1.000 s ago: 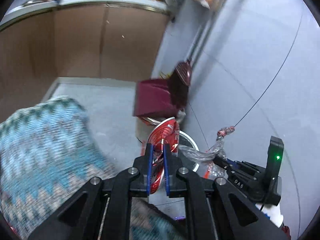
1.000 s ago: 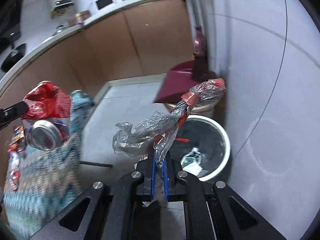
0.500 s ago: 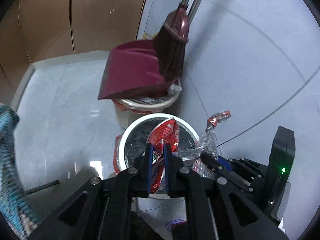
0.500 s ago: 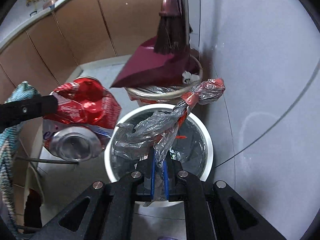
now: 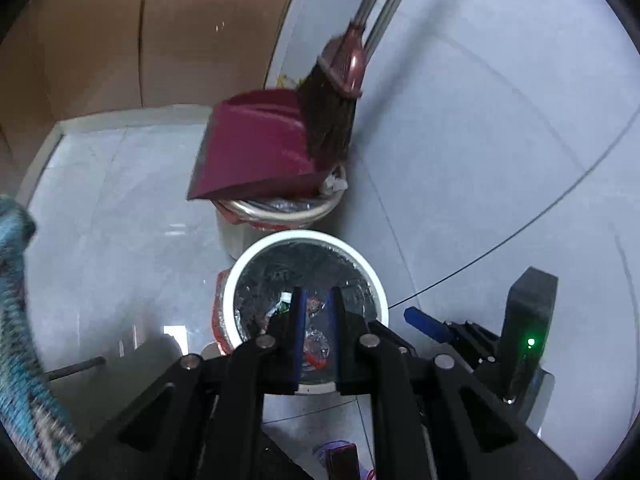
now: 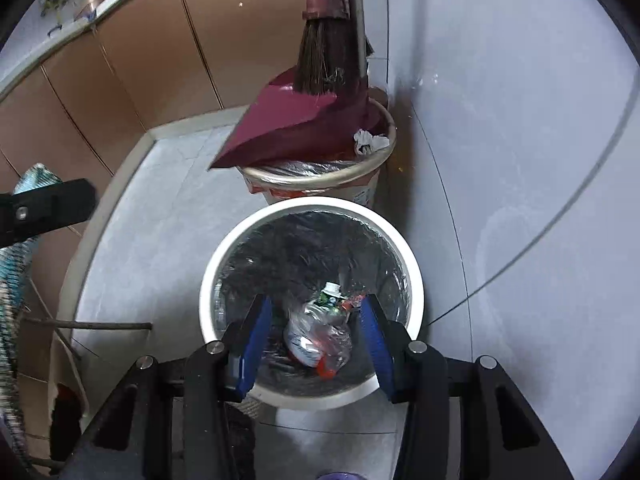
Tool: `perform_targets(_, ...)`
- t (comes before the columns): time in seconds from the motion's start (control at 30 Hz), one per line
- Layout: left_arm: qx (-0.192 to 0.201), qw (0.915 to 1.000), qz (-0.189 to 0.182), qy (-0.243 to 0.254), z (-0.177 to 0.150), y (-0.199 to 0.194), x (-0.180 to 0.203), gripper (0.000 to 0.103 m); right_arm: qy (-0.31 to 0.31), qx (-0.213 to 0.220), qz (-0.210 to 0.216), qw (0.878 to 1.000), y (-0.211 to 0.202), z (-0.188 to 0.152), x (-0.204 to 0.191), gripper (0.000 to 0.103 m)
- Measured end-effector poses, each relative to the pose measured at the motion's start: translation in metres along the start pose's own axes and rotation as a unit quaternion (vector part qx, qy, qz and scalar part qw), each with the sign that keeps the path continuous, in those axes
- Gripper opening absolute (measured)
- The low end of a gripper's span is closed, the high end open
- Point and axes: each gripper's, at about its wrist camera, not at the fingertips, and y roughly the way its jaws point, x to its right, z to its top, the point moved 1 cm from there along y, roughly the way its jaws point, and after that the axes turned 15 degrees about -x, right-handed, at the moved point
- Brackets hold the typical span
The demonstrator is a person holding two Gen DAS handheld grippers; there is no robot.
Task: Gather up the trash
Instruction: 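Carry can and plastic bag to the bin and open both tools, then move both open tools back over the table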
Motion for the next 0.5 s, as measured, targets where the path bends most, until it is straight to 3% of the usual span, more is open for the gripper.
perform_targets(0.23, 0.080, 0.9966, 0.016, 0.006, -0.049, -0.090, 0.006, 0.011, -0.005, 0.057, 0.027, 0.998, -0.072, -0.032, -0.028, 0.052)
perform_targets(0.5, 0.122, 0.9917, 0.034, 0.020, -0.124, -0.179, -0.002, 0.011, -0.038, 0.128, 0.054, 0.990, -0.163, -0.078, -0.069, 0.055)
